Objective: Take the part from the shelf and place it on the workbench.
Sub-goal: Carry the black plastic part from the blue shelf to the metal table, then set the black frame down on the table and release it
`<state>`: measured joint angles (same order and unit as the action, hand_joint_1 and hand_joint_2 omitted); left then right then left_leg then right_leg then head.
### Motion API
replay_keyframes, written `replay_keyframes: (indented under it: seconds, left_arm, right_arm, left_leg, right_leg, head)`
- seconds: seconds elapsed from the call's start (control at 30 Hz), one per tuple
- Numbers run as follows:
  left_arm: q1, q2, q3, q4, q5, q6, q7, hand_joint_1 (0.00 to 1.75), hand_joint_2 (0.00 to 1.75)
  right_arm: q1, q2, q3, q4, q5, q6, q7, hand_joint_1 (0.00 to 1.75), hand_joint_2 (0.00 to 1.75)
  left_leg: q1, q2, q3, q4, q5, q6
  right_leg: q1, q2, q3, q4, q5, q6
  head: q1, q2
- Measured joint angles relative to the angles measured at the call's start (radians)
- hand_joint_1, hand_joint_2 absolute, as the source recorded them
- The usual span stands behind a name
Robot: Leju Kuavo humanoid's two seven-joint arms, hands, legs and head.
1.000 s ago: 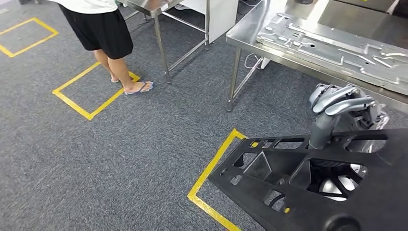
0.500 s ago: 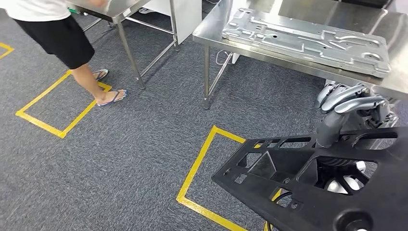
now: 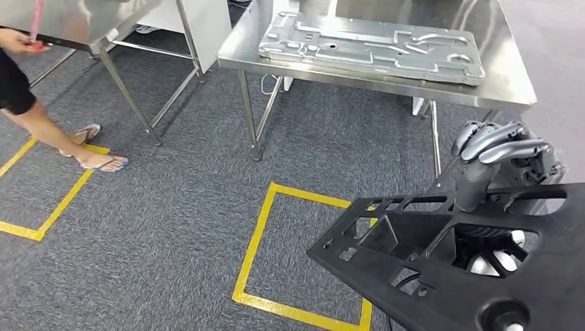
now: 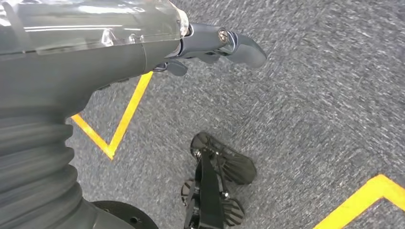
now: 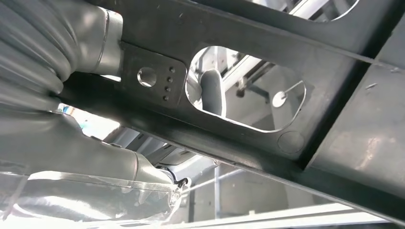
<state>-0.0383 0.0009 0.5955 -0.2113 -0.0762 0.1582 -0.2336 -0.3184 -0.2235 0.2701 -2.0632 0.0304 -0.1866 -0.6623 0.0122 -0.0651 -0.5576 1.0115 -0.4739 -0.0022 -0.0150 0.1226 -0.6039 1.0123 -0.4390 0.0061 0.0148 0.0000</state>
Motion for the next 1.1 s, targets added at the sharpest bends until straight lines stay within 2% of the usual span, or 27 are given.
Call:
replay_keyframes:
  seconds: [0.03,0.07,0.1,0.13,0.17,0.2,0.23,0.27,0.3,0.33,0.4,0.43,0.47,0.53,0.6,0.63,0.67,0.73,0.77,0.8,0.83,0.9,0.93,0.97,1.0,1.1]
  left_arm:
    - [-0.002,0.000,0.000,0.000,0.000,-0.001,-0.001,0.00,1.75]
    - [-0.004,-0.001,0.000,0.000,0.000,-0.002,-0.002,0.00,1.75]
    - [-0.005,-0.002,0.000,0.000,-0.001,-0.003,-0.003,0.00,1.75]
    - [-0.006,-0.003,0.000,0.000,-0.002,-0.004,-0.004,0.00,1.75]
    - [-0.005,-0.003,0.000,0.000,-0.004,-0.005,-0.005,0.00,1.75]
    - [-0.004,-0.003,0.000,0.000,-0.006,-0.006,-0.005,0.00,1.75]
    - [-0.002,-0.003,0.000,0.000,-0.008,-0.007,-0.005,0.00,1.75]
    - [0.000,-0.002,0.000,0.000,-0.009,-0.009,-0.005,0.00,1.75]
    - [0.000,-0.002,0.000,0.000,-0.010,-0.011,-0.004,0.00,1.75]
    - [-0.002,-0.002,0.000,0.000,-0.011,-0.015,-0.004,0.00,1.75]
    - [-0.006,-0.002,0.000,0.000,-0.012,-0.026,-0.004,0.00,1.75]
    - [-0.008,-0.002,0.000,0.000,-0.012,-0.032,-0.004,0.00,1.75]
    - [-0.009,-0.001,0.000,0.000,-0.012,-0.036,-0.004,0.00,1.75]
    - [-0.011,0.000,0.000,0.000,-0.012,-0.041,-0.004,0.00,1.75]
    - [-0.011,0.000,0.000,0.000,-0.011,-0.042,-0.004,0.00,1.75]
    - [-0.011,0.000,0.000,0.000,-0.011,-0.042,-0.004,0.00,1.75]
    - [-0.010,0.001,0.000,0.000,-0.011,-0.042,-0.004,0.00,1.75]
    - [-0.006,0.003,0.000,0.000,-0.011,-0.043,-0.004,0.00,1.75]
    - [-0.004,0.004,0.000,0.000,-0.011,-0.043,-0.004,0.00,1.75]
    - [-0.002,0.004,0.000,0.000,-0.011,-0.043,-0.004,0.00,1.75]
    - [-0.001,0.005,0.000,0.000,-0.011,-0.043,-0.004,0.00,1.75]
    - [-0.001,0.005,0.000,0.000,-0.011,-0.043,-0.004,0.00,1.75]
    - [-0.002,0.006,0.000,0.000,-0.011,-0.045,-0.005,0.00,1.75]
    - [-0.002,0.007,0.000,0.000,-0.012,-0.048,-0.006,0.00,1.75]
    - [-0.002,0.007,0.000,0.000,-0.013,-0.051,-0.006,0.00,1.75]
    - [-0.003,0.008,0.000,0.000,-0.018,-0.056,-0.008,0.00,1.75]
  right_arm:
    - [0.000,0.000,0.000,0.001,0.000,0.000,0.000,1.75,1.75]
    - [0.001,0.000,0.000,0.002,0.000,0.000,0.000,1.75,1.75]
    - [0.000,-0.001,-0.001,0.002,0.000,-0.001,0.000,1.75,1.75]
    - [-0.001,-0.002,-0.002,0.003,0.000,-0.001,0.000,1.75,1.75]
    - [-0.001,-0.002,-0.002,0.003,0.000,-0.002,-0.001,1.75,1.75]
    - [0.000,-0.003,-0.003,0.004,0.000,-0.003,-0.001,1.75,1.75]
    - [0.004,-0.004,-0.003,0.005,0.000,-0.004,-0.002,1.75,1.75]
    - [0.007,-0.004,-0.003,0.007,0.000,-0.004,-0.003,1.75,1.75]
    - [0.009,-0.004,-0.003,0.008,0.002,-0.005,-0.004,1.75,1.75]
    - [0.010,-0.004,-0.003,0.009,0.006,-0.008,-0.004,1.75,1.75]
    - [0.010,-0.004,-0.003,0.010,0.021,-0.015,-0.002,1.75,1.75]
    - [0.010,-0.004,-0.003,0.010,0.029,-0.017,0.002,1.75,1.75]
    - [0.010,-0.005,-0.004,0.011,0.034,-0.018,0.006,1.75,1.75]
    - [0.010,-0.005,-0.004,0.013,0.037,-0.019,0.011,1.75,1.75]
    - [0.009,-0.006,-0.005,0.014,0.037,-0.019,0.013,1.75,1.75]
    - [0.008,-0.006,-0.005,0.015,0.037,-0.019,0.014,1.75,1.75]
    - [0.007,-0.006,-0.005,0.016,0.037,-0.019,0.014,1.75,1.75]
    - [0.007,-0.006,-0.005,0.019,0.037,-0.019,0.015,1.75,1.75]
    - [0.007,-0.006,-0.005,0.021,0.037,-0.019,0.015,1.75,1.75]
    - [0.008,-0.006,-0.005,0.023,0.037,-0.019,0.016,1.75,1.75]
    - [0.008,-0.006,-0.005,0.024,0.037,-0.019,0.016,1.75,1.75]
    - [0.008,-0.006,-0.005,0.025,0.037,-0.017,0.020,1.75,1.75]
    - [0.007,-0.006,-0.005,0.026,0.037,-0.015,0.025,1.75,1.75]
    - [0.007,-0.006,-0.005,0.027,0.037,-0.011,0.032,1.75,1.75]
    - [0.007,-0.006,-0.005,0.029,0.036,-0.007,0.038,1.75,1.75]
    - [0.008,-0.007,-0.005,0.035,0.040,0.000,0.046,1.75,1.75]
  left_leg:
    - [0.000,0.011,0.002,-0.004,0.002,0.004]
    - [0.001,0.023,0.004,-0.011,0.006,0.010]
    - [0.003,0.035,0.006,-0.017,0.010,0.016]
    - [0.006,0.048,0.008,-0.024,0.014,0.022]
    - [0.005,0.060,0.009,-0.026,0.015,0.025]
    - [0.004,0.073,0.009,-0.027,0.015,0.027]
    - [0.003,0.085,0.008,-0.026,0.015,0.028]
    - [0.002,0.095,0.008,-0.025,0.014,0.028]
    - [0.002,0.104,0.008,-0.024,0.013,0.026]
    - [0.003,0.111,0.008,-0.022,0.011,0.024]
    - [0.001,0.121,0.008,-0.017,0.006,0.016]
    - [-0.001,0.124,0.008,-0.014,0.004,0.011]
    - [-0.002,0.126,0.008,-0.012,0.002,0.005]
    - [-0.003,0.129,0.009,-0.013,0.002,-0.007]
    - [0.001,0.119,0.005,0.002,-0.011,-0.018]
    - [0.003,0.107,-0.008,0.034,-0.033,-0.022]
    - [0.005,0.093,-0.032,0.088,-0.065,-0.026]
    - [0.005,0.076,-0.096,0.224,-0.127,-0.030]
    - [0.005,0.074,-0.120,0.270,-0.138,-0.031]
    - [0.005,0.073,-0.126,0.279,-0.129,-0.031]
    - [0.005,0.073,-0.115,0.251,-0.103,-0.029]
    - [0.005,0.069,-0.052,0.112,-0.029,-0.021]
    - [0.004,0.065,-0.024,0.051,-0.006,-0.016]
    - [0.002,0.062,-0.007,0.012,0.005,-0.010]
    - [-0.001,0.059,-0.003,-0.003,0.004,-0.004]
    - [-0.002,0.061,-0.003,-0.010,0.008,0.015]
  right_leg:
    - [-0.001,0.011,-0.003,-0.002,0.003,0.008]
    - [-0.001,0.007,-0.005,-0.001,0.002,0.014]
    - [0.001,-0.011,-0.012,0.013,-0.008,0.018]
    - [0.003,-0.038,-0.029,0.047,-0.029,0.022]
    - [0.003,-0.072,-0.055,0.103,-0.059,0.024]
    - [0.001,-0.095,-0.089,0.173,-0.092,0.027]
    - [-0.001,-0.106,-0.120,0.237,-0.116,0.031]
    - [-0.004,-0.112,-0.138,0.274,-0.123,0.035]
    - [-0.007,-0.116,-0.135,0.272,-0.112,0.038]
    - [-0.010,-0.120,-0.110,0.228,-0.085,0.040]
    - [-0.012,-0.133,-0.029,0.083,-0.029,0.039]
    - [-0.011,-0.137,0.000,0.030,-0.014,0.035]
    - [-0.008,-0.139,0.014,0.002,-0.009,0.030]
    - [-0.004,-0.134,0.013,-0.004,-0.010,0.018]
    - [-0.006,-0.131,0.016,-0.011,-0.006,0.004]
    - [-0.008,-0.129,0.018,-0.015,-0.004,-0.002]
    - [-0.009,-0.128,0.019,-0.017,-0.002,-0.006]
    - [-0.006,-0.123,0.019,-0.017,-0.003,-0.011]
    - [-0.004,-0.119,0.019,-0.016,-0.003,-0.011]
    - [-0.003,-0.115,0.019,-0.016,-0.003,-0.011]
    - [-0.003,-0.111,0.021,-0.015,-0.004,-0.011]
    - [-0.002,-0.106,0.025,-0.014,-0.007,-0.007]
    - [-0.001,-0.103,0.024,-0.012,-0.008,-0.003]
    - [0.000,-0.101,0.022,-0.010,-0.008,0.002]
    - [0.001,-0.099,0.019,-0.009,-0.008,0.007]
    - [-0.001,-0.100,0.013,-0.002,-0.014,0.025]
  head:
    - [0.000,0.000]
    - [0.000,0.000]
    - [0.002,0.000]
    - [0.005,0.000]
    - [0.007,0.000]
    - [0.010,0.000]
    - [0.010,0.000]
    - [0.010,0.000]
    - [0.010,0.000]
    - [0.011,0.000]
    - [0.010,0.000]
    - [0.010,0.000]
    - [0.010,0.000]
    - [0.009,0.000]
    - [0.008,0.000]
    - [0.007,0.000]
    - [0.005,0.000]
    - [0.003,0.000]
    - [0.002,0.000]
    - [0.002,0.000]
    - [0.002,0.000]
    - [0.002,0.000]
    - [0.002,0.000]
    - [0.002,0.000]
    - [0.002,0.000]
    - [0.003,0.000]
